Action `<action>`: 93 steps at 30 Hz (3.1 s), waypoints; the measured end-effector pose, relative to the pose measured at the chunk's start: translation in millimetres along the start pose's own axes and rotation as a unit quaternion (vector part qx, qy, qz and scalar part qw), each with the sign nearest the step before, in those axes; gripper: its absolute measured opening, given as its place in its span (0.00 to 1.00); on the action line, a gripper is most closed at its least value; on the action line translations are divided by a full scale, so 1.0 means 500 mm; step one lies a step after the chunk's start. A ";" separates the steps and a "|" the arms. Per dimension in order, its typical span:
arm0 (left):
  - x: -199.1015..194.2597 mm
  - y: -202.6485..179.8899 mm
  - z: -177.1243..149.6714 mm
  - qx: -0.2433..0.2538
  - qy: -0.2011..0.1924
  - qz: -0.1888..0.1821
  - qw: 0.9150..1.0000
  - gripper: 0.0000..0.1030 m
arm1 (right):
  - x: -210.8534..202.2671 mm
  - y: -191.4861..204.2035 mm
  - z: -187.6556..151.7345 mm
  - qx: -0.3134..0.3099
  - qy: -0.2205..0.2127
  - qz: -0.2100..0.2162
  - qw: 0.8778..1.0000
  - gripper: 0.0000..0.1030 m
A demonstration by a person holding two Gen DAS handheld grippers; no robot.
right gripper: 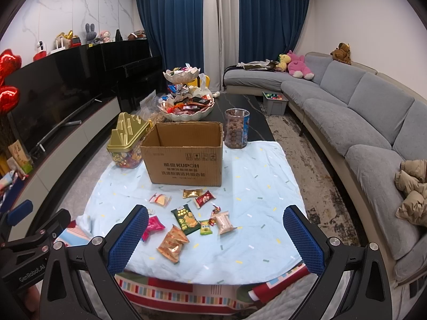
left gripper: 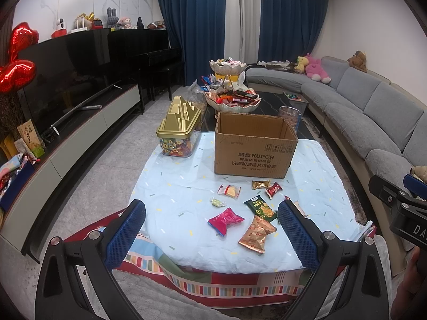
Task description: Organize snacks
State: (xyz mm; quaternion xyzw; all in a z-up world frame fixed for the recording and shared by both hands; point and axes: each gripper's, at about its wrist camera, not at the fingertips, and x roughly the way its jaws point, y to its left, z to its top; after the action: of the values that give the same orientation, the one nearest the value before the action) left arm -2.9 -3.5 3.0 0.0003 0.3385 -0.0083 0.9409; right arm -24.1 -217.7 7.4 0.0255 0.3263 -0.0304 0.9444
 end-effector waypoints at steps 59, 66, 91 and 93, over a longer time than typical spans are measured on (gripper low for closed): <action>0.067 -0.035 0.006 0.050 0.003 -0.016 0.999 0.98 | 0.067 -0.009 0.001 -0.010 0.027 0.005 1.000 0.99; 0.114 -0.066 -0.005 0.081 0.019 -0.032 0.996 0.98 | 0.118 -0.014 -0.003 -0.021 0.051 0.008 0.998 0.99; 0.324 -0.167 -0.074 0.154 0.087 -0.079 0.981 0.90 | 0.334 -0.051 -0.054 -0.048 0.125 0.008 0.991 0.91; 0.345 -0.171 -0.081 0.154 0.100 -0.080 0.980 0.87 | 0.352 -0.052 -0.059 -0.051 0.127 0.007 0.990 0.91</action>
State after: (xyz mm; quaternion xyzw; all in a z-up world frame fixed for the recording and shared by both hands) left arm 103.0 -91.4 -137.6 0.1187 0.4246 -0.1349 0.8873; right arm 94.1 -248.6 -125.0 -0.0173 0.4449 -0.0039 0.8954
